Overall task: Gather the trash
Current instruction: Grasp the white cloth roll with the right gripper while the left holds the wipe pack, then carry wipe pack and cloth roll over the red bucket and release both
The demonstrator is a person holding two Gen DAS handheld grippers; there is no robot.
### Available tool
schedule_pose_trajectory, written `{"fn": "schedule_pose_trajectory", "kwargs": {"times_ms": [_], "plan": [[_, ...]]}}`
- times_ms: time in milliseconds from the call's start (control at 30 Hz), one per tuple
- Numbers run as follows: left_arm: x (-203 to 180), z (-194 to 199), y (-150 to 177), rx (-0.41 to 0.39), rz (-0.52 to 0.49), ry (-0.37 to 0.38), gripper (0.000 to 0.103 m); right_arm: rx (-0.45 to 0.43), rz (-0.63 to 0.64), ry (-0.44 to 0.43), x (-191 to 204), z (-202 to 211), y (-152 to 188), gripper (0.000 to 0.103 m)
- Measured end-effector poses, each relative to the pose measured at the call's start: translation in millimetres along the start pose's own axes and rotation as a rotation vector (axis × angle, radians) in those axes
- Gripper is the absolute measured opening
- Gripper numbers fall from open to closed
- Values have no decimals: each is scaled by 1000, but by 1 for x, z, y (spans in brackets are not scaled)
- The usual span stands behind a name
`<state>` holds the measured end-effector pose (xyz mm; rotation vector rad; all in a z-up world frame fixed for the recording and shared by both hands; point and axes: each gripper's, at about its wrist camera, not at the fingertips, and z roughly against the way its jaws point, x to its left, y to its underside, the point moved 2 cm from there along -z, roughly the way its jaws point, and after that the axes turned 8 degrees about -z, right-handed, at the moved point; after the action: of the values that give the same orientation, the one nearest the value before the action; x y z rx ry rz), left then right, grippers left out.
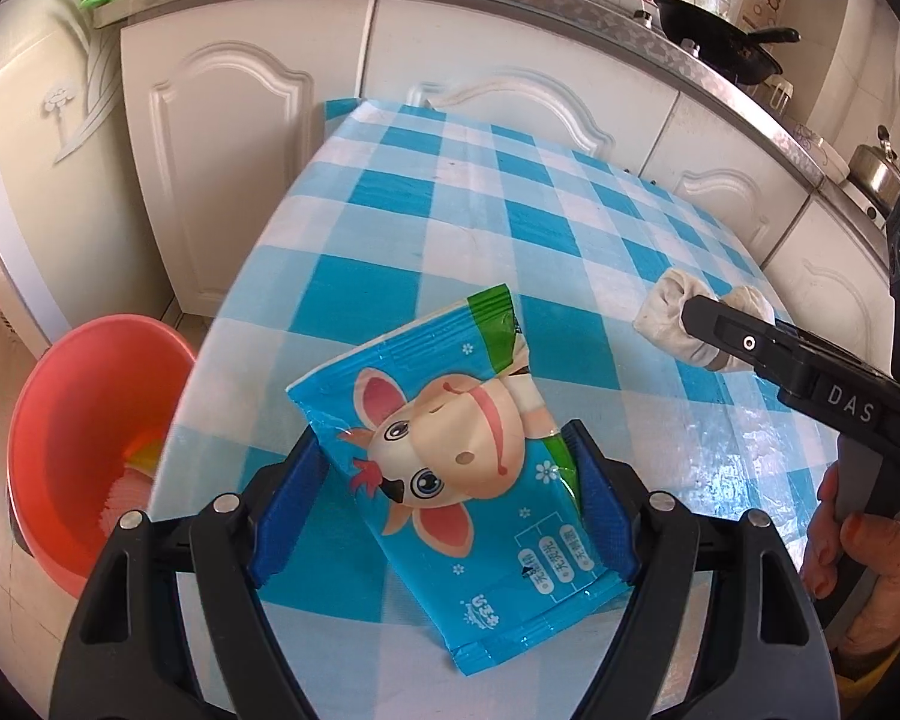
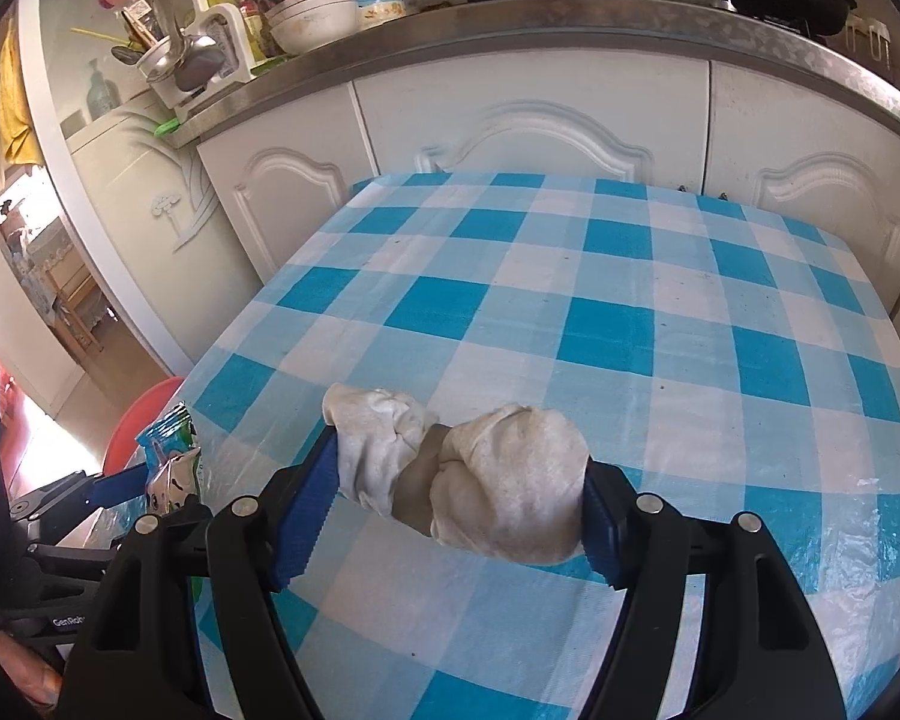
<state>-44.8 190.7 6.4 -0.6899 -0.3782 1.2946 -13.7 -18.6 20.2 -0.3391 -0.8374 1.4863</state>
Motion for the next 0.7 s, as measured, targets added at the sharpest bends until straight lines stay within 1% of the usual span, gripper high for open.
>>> {"fn": "schedule_pose_trajectory", "kwargs": {"times_ms": [200, 700], "plan": [[25, 12, 4, -24, 38, -23, 78, 13, 57, -27, 33, -2, 1, 71], [110, 40, 23, -56, 172, -117, 78, 36, 211, -94, 123, -15, -1, 70]]}}
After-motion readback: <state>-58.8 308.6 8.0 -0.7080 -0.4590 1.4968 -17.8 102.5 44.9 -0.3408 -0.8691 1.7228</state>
